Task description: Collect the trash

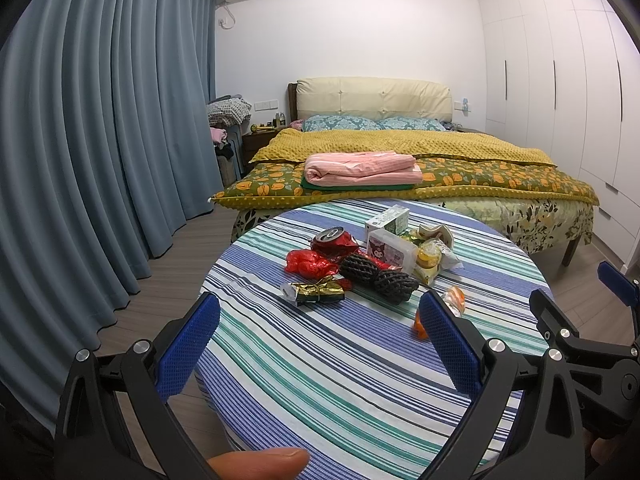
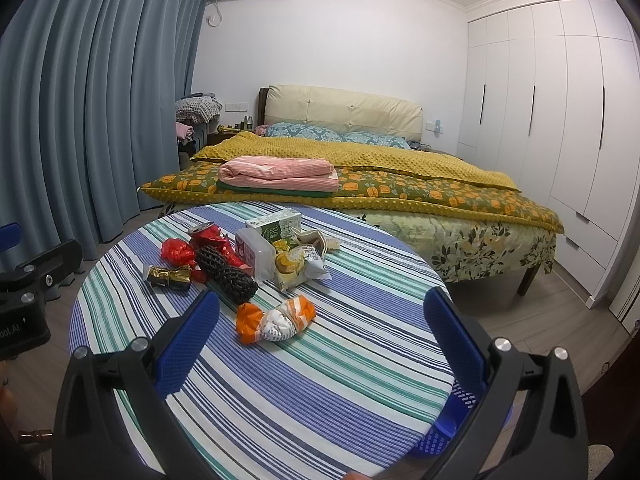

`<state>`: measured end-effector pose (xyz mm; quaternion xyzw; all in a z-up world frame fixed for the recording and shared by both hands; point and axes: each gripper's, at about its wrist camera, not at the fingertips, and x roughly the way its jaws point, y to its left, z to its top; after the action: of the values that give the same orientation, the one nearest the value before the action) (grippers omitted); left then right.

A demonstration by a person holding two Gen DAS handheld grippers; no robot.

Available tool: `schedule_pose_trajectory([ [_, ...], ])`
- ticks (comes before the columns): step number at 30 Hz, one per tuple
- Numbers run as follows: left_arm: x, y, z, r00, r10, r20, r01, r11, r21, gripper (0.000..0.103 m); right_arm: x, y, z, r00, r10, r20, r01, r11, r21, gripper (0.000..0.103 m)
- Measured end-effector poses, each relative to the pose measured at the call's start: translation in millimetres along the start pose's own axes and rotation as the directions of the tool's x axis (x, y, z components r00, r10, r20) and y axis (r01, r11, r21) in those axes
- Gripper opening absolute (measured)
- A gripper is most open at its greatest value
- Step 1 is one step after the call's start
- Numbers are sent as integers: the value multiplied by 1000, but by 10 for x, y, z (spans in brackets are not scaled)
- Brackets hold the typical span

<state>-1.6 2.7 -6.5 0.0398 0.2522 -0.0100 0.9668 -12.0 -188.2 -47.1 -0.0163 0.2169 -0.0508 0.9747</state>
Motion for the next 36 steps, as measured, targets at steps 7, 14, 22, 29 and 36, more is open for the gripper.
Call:
schedule_pose_trajectory([
  [7, -1, -1, 3, 1000, 0, -1, 0, 1000, 0, 99, -10, -5, -43, 1000, 1, -1, -1, 1000, 0, 99],
  [14, -34, -66, 6, 1000, 1, -3, -1, 1000, 0, 99, -11, -13, -84, 1000, 2, -5, -2, 1000, -1, 99],
  [22, -39, -70, -3, 1000, 2, -3, -2, 1000, 0, 99, 9, -10, -77, 1000, 0, -12, 0, 1000, -3, 99],
  [29, -9, -127, -216, 1000, 0, -12, 0, 1000, 0, 99, 19, -11, -82, 1000, -1, -17, 1, 1000, -5, 99],
  [36, 54, -65, -106, 1000, -4, -26, 4, 1000, -1, 99, 16, -13, -86, 1000, -2, -20, 2, 1000, -6, 99],
])
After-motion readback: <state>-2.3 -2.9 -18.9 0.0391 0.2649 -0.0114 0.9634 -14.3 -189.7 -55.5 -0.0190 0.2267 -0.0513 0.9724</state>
